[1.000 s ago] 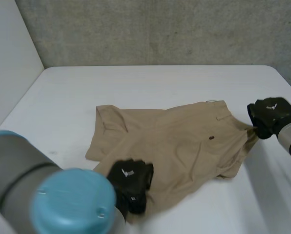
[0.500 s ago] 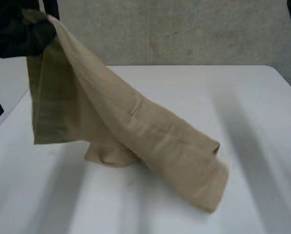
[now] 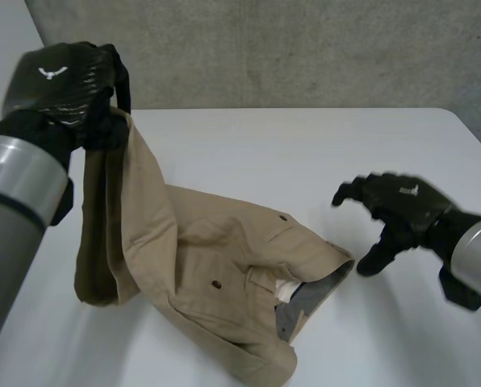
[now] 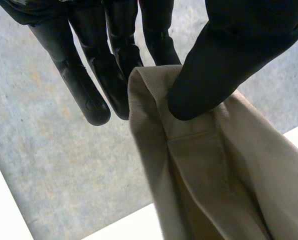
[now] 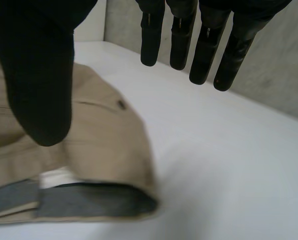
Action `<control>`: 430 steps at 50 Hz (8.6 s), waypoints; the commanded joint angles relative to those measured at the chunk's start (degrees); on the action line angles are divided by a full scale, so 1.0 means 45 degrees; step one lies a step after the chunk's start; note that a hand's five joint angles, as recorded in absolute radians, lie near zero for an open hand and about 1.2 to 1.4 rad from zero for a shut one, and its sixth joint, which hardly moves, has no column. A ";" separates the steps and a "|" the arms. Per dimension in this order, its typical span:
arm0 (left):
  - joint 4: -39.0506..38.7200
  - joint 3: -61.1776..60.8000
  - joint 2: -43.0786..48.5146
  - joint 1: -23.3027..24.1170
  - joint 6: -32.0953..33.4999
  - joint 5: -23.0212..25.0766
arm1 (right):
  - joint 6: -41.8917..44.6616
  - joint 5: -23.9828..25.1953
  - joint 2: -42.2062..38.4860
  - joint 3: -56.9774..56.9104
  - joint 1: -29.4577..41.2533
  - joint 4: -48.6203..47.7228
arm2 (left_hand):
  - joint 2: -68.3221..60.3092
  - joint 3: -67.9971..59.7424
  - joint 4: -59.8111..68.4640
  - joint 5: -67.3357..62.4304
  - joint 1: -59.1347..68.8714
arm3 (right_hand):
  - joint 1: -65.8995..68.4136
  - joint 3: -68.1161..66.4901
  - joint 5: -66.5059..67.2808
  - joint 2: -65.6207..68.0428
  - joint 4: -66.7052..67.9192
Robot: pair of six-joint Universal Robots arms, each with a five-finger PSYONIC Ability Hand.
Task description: Fold the shorts.
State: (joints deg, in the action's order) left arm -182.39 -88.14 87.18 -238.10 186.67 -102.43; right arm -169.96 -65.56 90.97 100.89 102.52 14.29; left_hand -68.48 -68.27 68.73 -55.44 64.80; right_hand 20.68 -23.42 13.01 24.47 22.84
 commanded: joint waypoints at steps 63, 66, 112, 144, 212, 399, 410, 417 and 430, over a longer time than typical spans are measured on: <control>-0.0309 0.1168 -0.3591 0.0040 -0.0076 0.0048 | 0.1149 -0.2188 0.3398 -0.4860 0.2570 -0.0520 | -0.2559 -0.2607 0.2504 -0.3236 0.3378 | 1.3183 -1.2572 1.2664 1.2340 1.2702; -0.0309 0.1305 -0.3826 0.0060 -0.0076 0.0048 | 0.1149 -0.2188 0.3457 -0.5447 0.2200 -0.0344 | -0.2559 -0.2607 0.2504 -0.3236 0.3378 | 1.3183 -1.2572 1.2664 1.2340 1.2702; -0.9818 0.6696 1.0841 -0.0956 0.1037 0.2526 | 0.4467 -0.3731 -1.0644 -1.0077 0.1964 -1.0790 | 0.4377 0.4330 -0.4432 0.3700 -0.3559 | 0.3975 -0.3364 0.3456 0.3132 0.3493; -0.4297 -0.2307 0.4084 -0.0293 0.0998 0.3154 | 0.4821 -0.2835 -0.4316 -0.3145 0.0442 -0.3021 | 0.9813 0.9765 -0.9867 0.9136 -0.8994 | -0.0787 0.1397 -0.1305 -0.1629 -0.1268; -0.0371 -0.0727 0.1138 -0.0331 -0.0565 0.1493 | 0.3982 -0.0196 -0.0588 -0.2752 -0.2099 -0.1613 | -0.2559 -0.2607 0.2504 -0.3236 0.3378 | 1.3183 -1.2572 1.2664 1.2340 1.2702; 0.1607 0.4831 0.6931 -0.1325 -0.0507 0.2919 | 0.5505 -0.2285 -0.6521 -0.8297 0.0791 0.0946 | -0.2559 -0.2607 0.2504 -0.3236 0.3378 | 1.3183 -1.2572 1.2664 1.2340 1.2702; -0.6860 0.8124 0.5962 -0.1814 -0.0271 0.2392 | 0.4938 -0.4786 -0.6797 -1.2792 0.1788 -0.6437 | -0.2559 -0.2607 0.2504 -0.3236 0.3378 | 1.3183 -1.2572 1.2664 1.2340 1.2702; -0.6426 0.5960 0.5373 -0.1854 -0.0330 0.2547 | 0.4627 -0.4438 -0.4514 -1.0789 0.1730 -0.6816 | -0.2559 -0.2607 0.2504 -0.3236 0.3378 | 1.3183 -1.2572 1.2664 1.2340 1.2702; -0.5817 0.1189 0.6561 -0.1815 -0.0330 0.3310 | 0.4586 -0.3809 -0.5482 -0.5961 0.1730 -0.6047 | -0.2559 -0.2607 0.2504 -0.3236 0.3378 | 1.3183 -1.2572 1.2664 1.2340 1.2702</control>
State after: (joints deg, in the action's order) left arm -209.04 -75.14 111.85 -246.45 185.07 -88.11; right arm -149.37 -82.99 71.02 65.00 110.40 -14.14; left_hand -68.70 -68.28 68.77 -56.13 62.95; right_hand 54.20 -68.10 57.43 66.88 68.37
